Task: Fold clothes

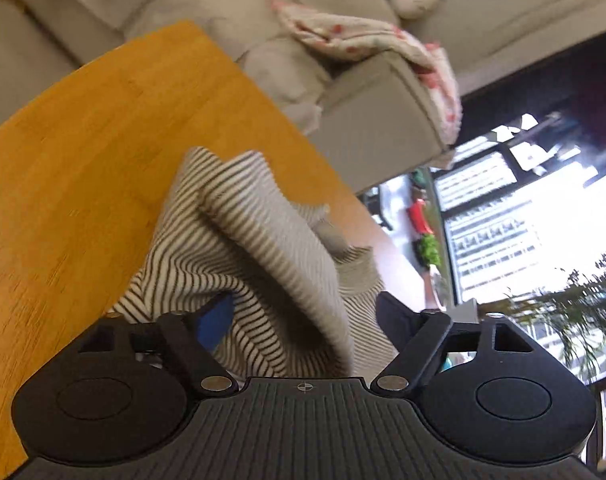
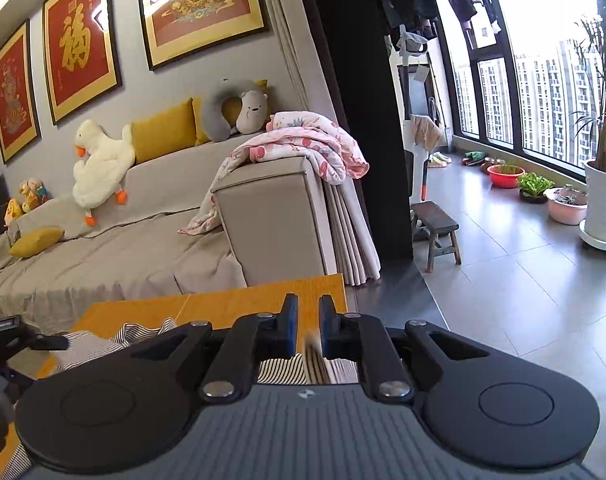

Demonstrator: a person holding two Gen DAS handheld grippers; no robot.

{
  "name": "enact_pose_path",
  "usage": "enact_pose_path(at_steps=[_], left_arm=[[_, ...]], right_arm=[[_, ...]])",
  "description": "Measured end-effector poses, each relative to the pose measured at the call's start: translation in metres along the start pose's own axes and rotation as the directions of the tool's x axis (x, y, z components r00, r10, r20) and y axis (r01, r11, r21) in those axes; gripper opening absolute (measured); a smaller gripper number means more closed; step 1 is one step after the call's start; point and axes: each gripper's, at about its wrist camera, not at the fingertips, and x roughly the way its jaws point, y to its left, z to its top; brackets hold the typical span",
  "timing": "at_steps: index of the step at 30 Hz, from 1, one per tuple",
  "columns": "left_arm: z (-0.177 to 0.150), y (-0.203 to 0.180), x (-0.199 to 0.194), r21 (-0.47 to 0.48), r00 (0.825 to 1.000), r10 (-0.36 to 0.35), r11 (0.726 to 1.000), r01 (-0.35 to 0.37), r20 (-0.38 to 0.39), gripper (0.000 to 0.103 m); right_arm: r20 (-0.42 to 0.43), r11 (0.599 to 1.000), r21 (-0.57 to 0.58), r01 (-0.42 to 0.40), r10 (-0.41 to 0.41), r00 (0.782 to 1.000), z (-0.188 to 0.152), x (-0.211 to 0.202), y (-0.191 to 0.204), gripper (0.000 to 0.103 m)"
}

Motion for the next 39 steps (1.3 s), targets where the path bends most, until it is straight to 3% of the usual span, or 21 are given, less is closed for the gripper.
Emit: enact_pose_path(at_steps=[2,4,7,9,12,13,16,17,19,20,22,23,24,28,30,31,32,33,34,37,39], left_arm=[[0.009,-0.003,0.008,-0.002,1.0,0.031,1.0,-0.031,0.007,0.036],[0.014,-0.012,0.013,0.034,0.998,0.055,0.998,-0.056,0.025,0.027],[0.002,-0.046,0.011,0.257,0.996,0.044,0.964,-0.064,0.082,0.012],[-0.02,-0.072,0.016,0.454,0.996,0.019,0.889,-0.057,0.088,0.012],[-0.071,-0.099,0.022,0.727,1.0,0.003,0.687,-0.022,0.027,0.021],[-0.086,-0.099,0.022,0.772,1.0,0.013,0.636,-0.013,0.006,0.027],[-0.106,-0.079,0.018,0.81,0.998,0.048,0.584,-0.055,0.033,0.063],[-0.111,-0.071,0.017,0.818,0.997,0.06,0.57,-0.073,0.047,0.071],[-0.114,-0.052,0.013,0.805,0.995,0.083,0.586,-0.096,0.058,0.073],[-0.112,-0.044,0.01,0.785,0.994,0.089,0.611,-0.102,0.06,0.075],[-0.108,-0.031,0.001,0.731,0.994,0.091,0.673,-0.11,0.066,0.078],[-0.105,-0.025,-0.004,0.702,0.993,0.093,0.703,-0.114,0.068,0.087],[-0.106,-0.021,-0.008,0.684,0.993,0.094,0.72,-0.117,0.07,0.087],[-0.119,-0.016,-0.03,0.655,0.993,0.101,0.747,-0.112,0.055,0.088],[-0.119,-0.02,-0.044,0.647,0.998,0.061,0.76,-0.056,0.015,0.087],[-0.115,-0.025,-0.053,0.658,0.999,0.034,0.752,-0.049,0.035,0.088],[-0.112,-0.031,-0.061,0.687,0.995,0.031,0.721,-0.089,0.096,0.092],[-0.108,-0.038,-0.065,0.727,0.983,0.047,0.666,-0.165,0.18,0.094],[-0.105,-0.042,-0.064,0.762,0.964,0.07,0.599,-0.246,0.257,0.096],[-0.097,-0.043,-0.036,0.838,0.938,0.174,0.422,-0.347,0.301,0.096],[-0.097,-0.04,-0.017,0.866,0.922,0.217,0.325,-0.379,0.321,0.096]], right_arm=[[0.01,1.0,0.0,0.006,-0.006,1.0,-0.002,-0.006,-0.003,0.01],[0.009,1.0,0.002,0.01,-0.01,1.0,-0.005,-0.01,-0.005,0.01],[-0.015,1.0,0.007,0.018,-0.018,1.0,-0.013,-0.011,-0.011,0.01],[-0.045,1.0,0.019,0.024,-0.023,0.999,-0.021,-0.007,-0.015,0.01],[-0.091,0.999,0.039,0.018,-0.015,0.996,-0.033,-0.002,-0.015,0.011],[-0.103,0.999,0.039,0.011,-0.007,0.995,-0.037,0.0,-0.012,0.011],[-0.125,0.999,-0.02,-0.025,0.022,0.992,-0.044,0.009,0.012,0.013],[-0.133,0.998,-0.048,-0.045,0.038,0.99,-0.045,0.013,0.024,0.016],[-0.151,0.991,-0.103,-0.086,0.07,0.986,-0.047,0.023,0.048,0.025],[-0.163,0.986,-0.124,-0.108,0.087,0.983,-0.046,0.03,0.061,0.029],[-0.199,0.982,-0.124,-0.139,0.112,0.974,-0.045,0.045,0.081,0.051],[-0.219,0.984,-0.11,-0.14,0.114,0.969,-0.046,0.053,0.086,0.054],[-0.24,0.985,-0.096,-0.142,0.115,0.964,-0.046,0.061,0.091,0.054],[-0.331,0.993,-0.015,-0.12,0.108,0.938,-0.055,0.094,0.098,0.055],[-0.376,0.994,0.037,-0.101,0.107,0.92,-0.065,0.106,0.095,0.055],[-0.381,0.995,0.031,-0.098,0.103,0.919,-0.07,0.108,0.096,0.053],[-0.378,0.995,0.013,-0.098,0.096,0.921,-0.075,0.109,0.098,0.051],[-0.364,0.994,-0.034,-0.101,0.082,0.928,-0.078,0.107,0.104,0.036],[-0.353,0.991,-0.073,-0.113,0.08,0.932,-0.078,0.104,0.11,0.011],[-0.313,0.981,-0.122,-0.153,0.108,0.944,-0.063,0.095,0.121,0.004],[-0.269,0.972,-0.159,-0.173,0.126,0.955,-0.045,0.09,0.133,0.004]])
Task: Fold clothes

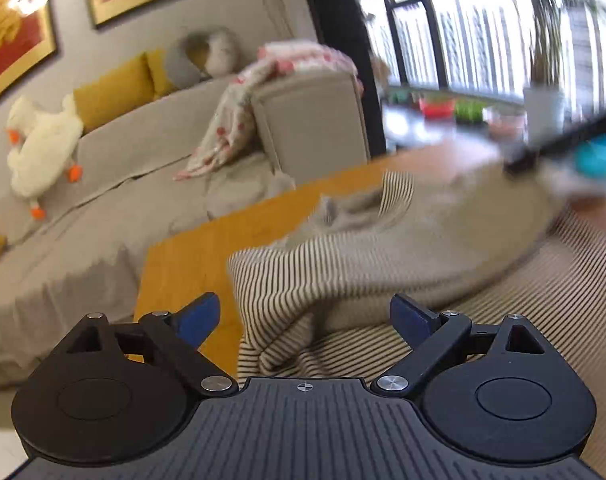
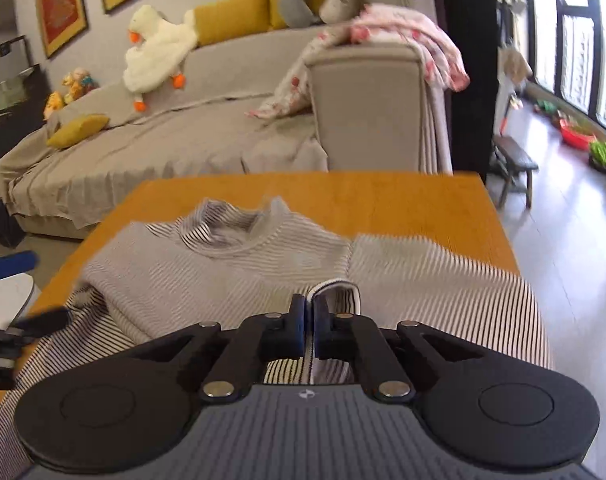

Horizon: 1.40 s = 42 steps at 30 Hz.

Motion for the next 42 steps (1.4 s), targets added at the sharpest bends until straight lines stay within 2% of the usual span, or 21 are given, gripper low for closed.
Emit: enact_pose_path(at_steps=[2,3,8,12,13,15,18,20,23,26,28,30,31,32,33,35,37,39,40,41,42], left_arm=[[-0.003,-0.007,0.018,0.091,0.999,0.038,0.995,-0.035,-0.024,0.098],[-0.005,-0.005,0.02,0.102,0.998,0.053,0.994,-0.05,-0.031,0.098],[-0.016,0.022,0.011,0.041,0.992,0.115,0.993,-0.113,-0.06,0.098],[-0.024,0.044,0.004,-0.006,0.983,0.163,0.986,-0.164,-0.086,0.098],[-0.024,0.047,-0.001,-0.03,0.987,0.137,0.99,-0.14,-0.083,0.097],[-0.018,0.052,-0.013,-0.093,0.998,0.032,0.995,-0.038,-0.058,0.097],[-0.011,0.058,-0.031,-0.181,0.992,-0.122,0.976,0.119,-0.01,0.097],[-0.003,0.061,-0.038,-0.24,0.975,-0.218,0.945,0.22,0.036,0.1],[0.015,0.053,-0.025,-0.34,0.941,-0.323,0.877,0.339,0.105,0.103],[0.017,0.031,0.001,-0.41,0.924,-0.369,0.831,0.375,0.096,0.103],[0.012,0.021,0.015,-0.465,0.917,-0.39,0.798,0.383,0.086,0.103],[0.005,0.012,0.027,-0.519,0.908,-0.411,0.761,0.39,0.078,0.103],[0.001,0.007,0.032,-0.534,0.908,-0.414,0.753,0.385,0.071,0.103],[-0.002,0.003,0.034,-0.528,0.913,-0.403,0.762,0.375,0.068,0.103],[-0.005,-0.002,0.034,-0.513,0.92,-0.385,0.777,0.365,0.072,0.103],[-0.004,-0.009,0.032,-0.485,0.926,-0.372,0.8,0.354,0.063,0.103],[-0.003,-0.013,0.033,-0.473,0.93,-0.365,0.811,0.344,0.05,0.103],[-0.001,-0.016,0.034,-0.465,0.935,-0.354,0.822,0.329,0.036,0.103],[0.0,-0.018,0.033,-0.46,0.938,-0.345,0.829,0.319,0.029,0.103],[0.001,-0.021,0.033,-0.455,0.942,-0.335,0.836,0.308,0.023,0.103],[0.002,-0.025,0.032,-0.45,0.946,-0.325,0.842,0.297,0.016,0.103]], right_arm=[[0.049,0.999,-0.044,-0.007,0.009,0.999,0.02,-0.007,0.01,0.004],[0.074,0.998,-0.066,-0.01,0.015,0.997,0.029,-0.011,0.016,0.004],[0.215,0.987,-0.156,-0.03,0.064,0.975,0.081,-0.03,0.04,0.003],[0.2,0.986,-0.164,-0.037,0.07,0.977,0.087,-0.016,0.035,0.003],[0.168,0.988,-0.151,-0.029,0.054,0.984,0.079,-0.005,0.03,0.003],[0.09,0.992,-0.123,-0.002,0.013,0.996,0.057,0.021,0.016,0.003],[-0.051,0.998,-0.05,0.041,-0.044,0.998,0.017,0.058,-0.012,0.003],[-0.078,0.999,-0.007,0.039,-0.04,0.996,-0.002,0.065,-0.027,0.005],[-0.09,0.997,0.082,0.0,0.007,0.996,-0.007,0.057,-0.043,0.007],[-0.071,0.973,0.226,-0.04,0.057,0.996,-0.008,0.036,-0.067,0.012],[-0.032,0.932,0.355,-0.073,0.09,0.995,-0.014,0.01,-0.095,0.026],[0.015,0.87,0.484,-0.093,0.098,0.995,-0.028,-0.02,-0.129,0.035],[0.032,0.836,0.541,-0.093,0.09,0.995,-0.038,-0.034,-0.147,0.036],[0.045,0.798,0.595,-0.089,0.077,0.996,-0.05,-0.048,-0.165,0.038],[0.051,0.742,0.664,-0.09,0.075,0.996,-0.067,-0.057,-0.185,0.039],[0.056,0.598,0.797,-0.092,0.079,0.995,-0.106,-0.071,-0.225,0.048],[0.073,0.387,0.915,-0.116,0.125,0.99,-0.154,-0.073,-0.258,0.049],[0.123,0.128,0.981,-0.148,0.187,0.975,-0.208,-0.062,-0.281,0.05],[0.152,0.018,0.987,-0.159,0.211,0.966,-0.23,-0.054,-0.287,0.051],[0.182,-0.08,0.983,-0.167,0.232,0.956,-0.25,-0.046,-0.29,0.052],[0.209,-0.162,0.972,-0.171,0.253,0.945,-0.266,-0.034,-0.288,0.052]])
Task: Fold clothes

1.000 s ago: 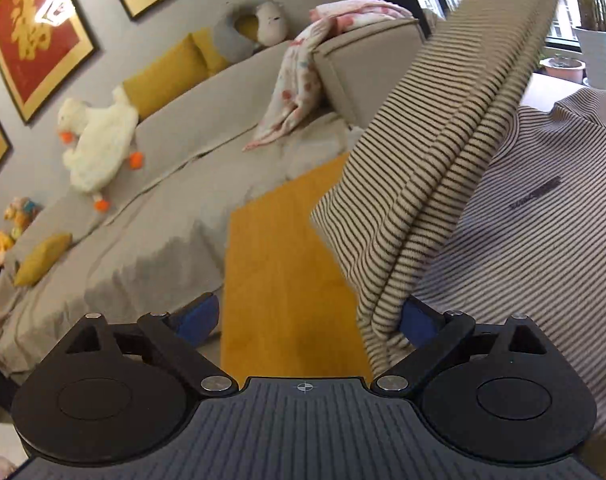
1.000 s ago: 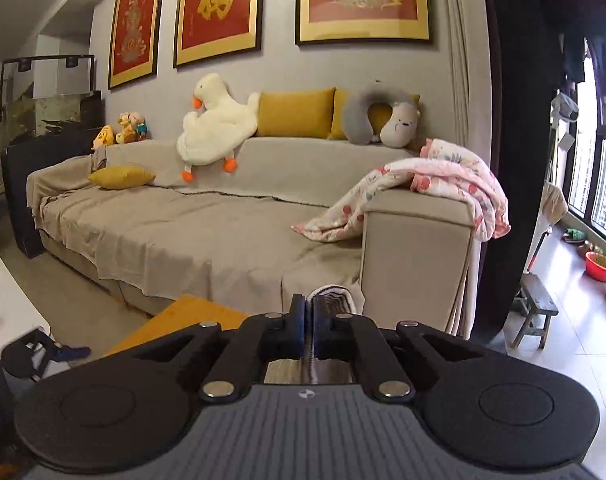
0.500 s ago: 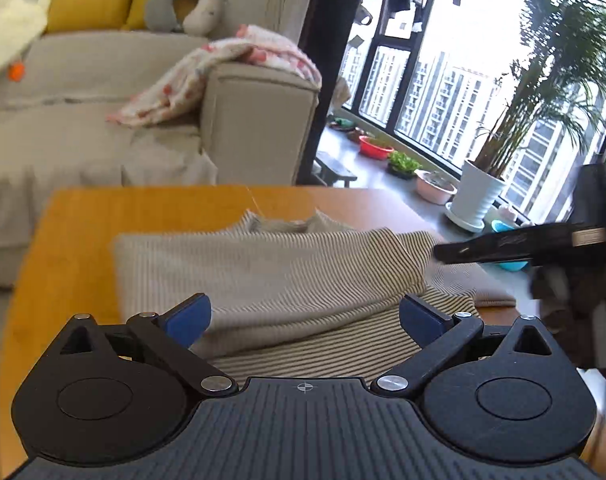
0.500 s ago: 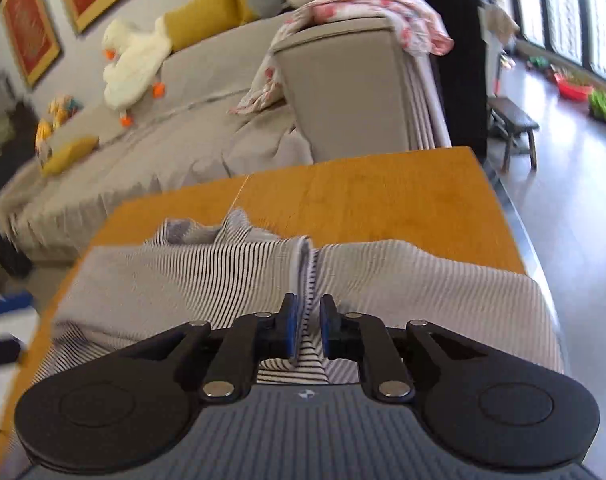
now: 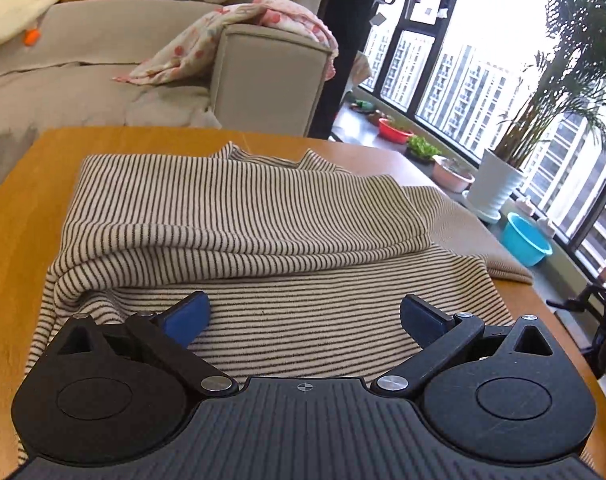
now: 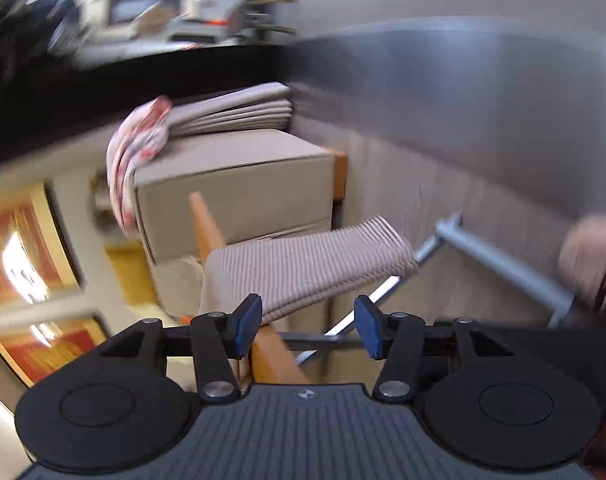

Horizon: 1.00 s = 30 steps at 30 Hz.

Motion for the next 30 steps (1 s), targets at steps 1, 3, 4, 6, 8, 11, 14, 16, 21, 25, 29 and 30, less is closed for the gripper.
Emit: enact_pose_path(at_steps=[1,3,4,6,8,11,14,16,21,25,29,30], left_arm=[[-0.001,-0.004,0.0,0.006,1.0,0.013,1.0,-0.013,-0.001,0.103],[-0.003,-0.009,0.0,0.007,1.0,0.029,1.0,-0.029,-0.001,0.103],[-0.005,-0.012,-0.001,0.001,0.999,0.034,0.999,-0.034,0.002,0.103],[-0.007,-0.014,-0.002,-0.011,0.999,0.038,0.999,-0.038,0.007,0.103],[-0.008,-0.014,-0.003,-0.021,0.999,0.042,0.999,-0.042,0.012,0.103],[-0.008,-0.011,-0.004,-0.034,0.999,0.035,0.999,-0.034,0.019,0.103],[-0.008,-0.007,-0.005,-0.049,1.0,0.016,0.999,-0.015,0.026,0.103],[-0.007,-0.005,-0.006,-0.06,1.0,-0.002,0.998,0.003,0.027,0.103],[0.0,0.01,-0.016,-0.125,0.997,-0.08,0.989,0.08,0.008,0.103],[0.009,0.025,-0.042,-0.132,0.991,-0.131,0.982,0.131,0.01,0.103],[0.012,0.032,-0.054,-0.111,0.988,-0.155,0.982,0.156,0.013,0.103],[0.011,0.029,-0.055,-0.102,0.987,-0.162,0.981,0.163,0.015,0.103]], right_arm=[[-0.028,0.998,0.053,-0.02,0.021,0.999,0.0,0.011,-0.012,0.053],[-0.089,0.991,0.119,-0.064,0.074,0.993,0.0,0.036,-0.025,0.055],[-0.111,0.988,0.133,-0.083,0.098,0.989,-0.001,0.048,-0.027,0.056],[-0.137,0.987,0.114,-0.111,0.126,0.982,0.002,0.071,-0.022,0.056],[-0.131,0.99,0.059,-0.131,0.138,0.982,0.008,0.084,-0.011,0.055],[-0.098,0.985,-0.067,-0.159,0.152,0.984,0.011,0.092,0.017,0.034],[-0.014,0.938,-0.303,-0.168,0.172,0.985,-0.005,0.073,0.074,0.021],[0.038,0.878,-0.451,-0.157,0.195,0.98,-0.016,0.06,0.113,0.017],[0.135,0.66,-0.747,-0.082,0.271,0.953,-0.056,0.033,0.21,0.01],[0.099,0.509,-0.858,-0.071,0.3,0.949,-0.114,0.035,0.275,0.007],[0.041,0.407,-0.911,-0.063,0.242,0.969,-0.175,0.057,0.308,0.007],[0.036,0.387,-0.92,-0.055,0.224,0.974,-0.188,0.061,0.312,0.007]])
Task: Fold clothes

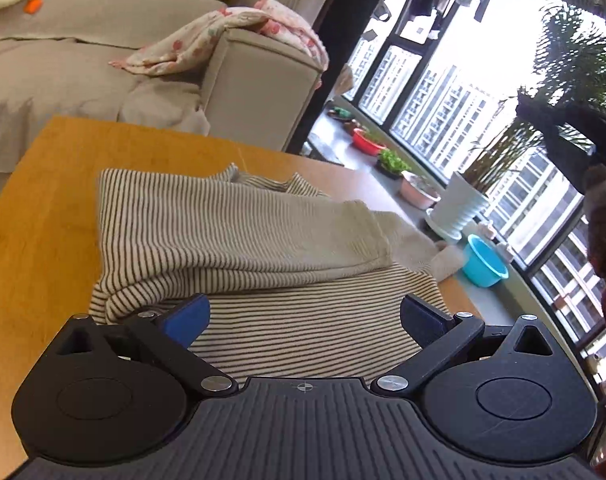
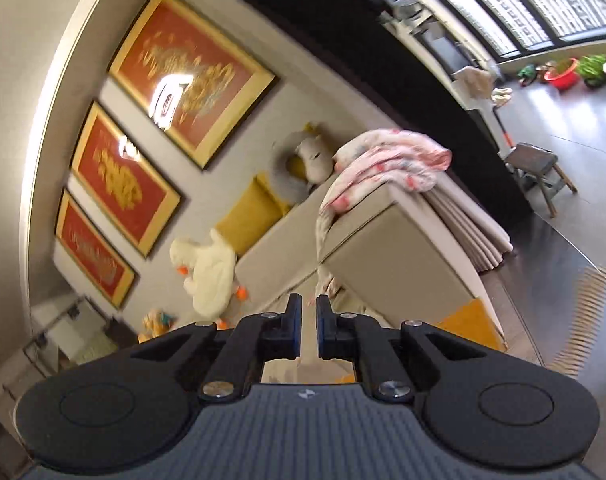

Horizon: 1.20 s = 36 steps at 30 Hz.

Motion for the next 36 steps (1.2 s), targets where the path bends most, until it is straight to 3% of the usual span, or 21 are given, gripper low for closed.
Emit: enact_pose_path(at_steps=[4,6,8,11,14,16,22,26,28,30,33,35,36], left_arm=[[-0.008,-0.02,0.004,0.085,1.0,-0.015,0.996,0.016,-0.012,0.103],[-0.012,-0.027,0.009,0.117,1.0,-0.008,0.993,0.01,-0.022,0.103],[-0.016,-0.028,0.016,0.106,0.999,-0.005,0.994,0.009,-0.042,0.103],[-0.021,-0.028,0.028,0.07,0.997,-0.001,0.997,0.007,-0.072,0.103],[-0.025,-0.029,0.038,0.069,0.997,0.023,0.997,-0.017,-0.077,0.103],[-0.027,-0.033,0.042,0.088,0.996,0.046,0.995,-0.039,-0.079,0.103],[-0.032,-0.045,0.045,0.129,0.991,0.11,0.987,-0.099,-0.075,0.103],[-0.037,-0.055,0.047,0.171,0.984,0.161,0.974,-0.147,-0.073,0.103],[-0.037,-0.057,0.048,0.18,0.982,0.176,0.971,-0.16,-0.072,0.103],[-0.037,-0.059,0.05,0.185,0.98,0.187,0.968,-0.171,-0.071,0.103],[-0.037,-0.061,0.051,0.193,0.976,0.204,0.963,-0.188,-0.071,0.103],[-0.037,-0.062,0.052,0.198,0.974,0.216,0.96,-0.199,-0.07,0.103],[-0.037,-0.063,0.053,0.201,0.973,0.222,0.958,-0.204,-0.07,0.103]], right_arm=[[-0.086,0.998,0.015,0.055,-0.054,0.995,-0.018,-0.002,0.004,0.01],[-0.137,0.988,0.094,0.123,-0.109,0.985,-0.028,-0.011,-0.02,0.028],[-0.183,0.963,0.193,0.187,-0.152,0.971,-0.039,-0.025,-0.054,0.062],[-0.226,0.893,0.361,0.268,-0.195,0.954,-0.062,-0.059,-0.119,0.08],[-0.242,0.8,0.515,0.309,-0.211,0.947,-0.095,-0.078,-0.171,0.091],[-0.245,0.728,0.606,0.32,-0.212,0.946,-0.118,-0.084,-0.2,0.093],[-0.254,0.458,0.826,0.327,-0.216,0.943,-0.188,-0.1,-0.285,0.096],[-0.161,0.322,0.933,0.161,-0.025,0.987,-0.229,-0.074,-0.313,0.095],[-0.104,0.241,0.967,0.083,0.073,0.992,-0.247,-0.061,-0.32,0.089],[-0.078,0.218,0.975,0.05,0.124,0.989,-0.253,-0.053,-0.324,0.083],[-0.072,0.242,0.97,0.036,0.139,0.988,-0.251,-0.046,-0.328,0.073],[-0.066,0.266,0.963,0.028,0.133,0.989,-0.243,-0.039,-0.33,0.055],[-0.055,0.281,0.96,0.014,0.136,0.989,-0.238,-0.035,-0.331,0.038]])
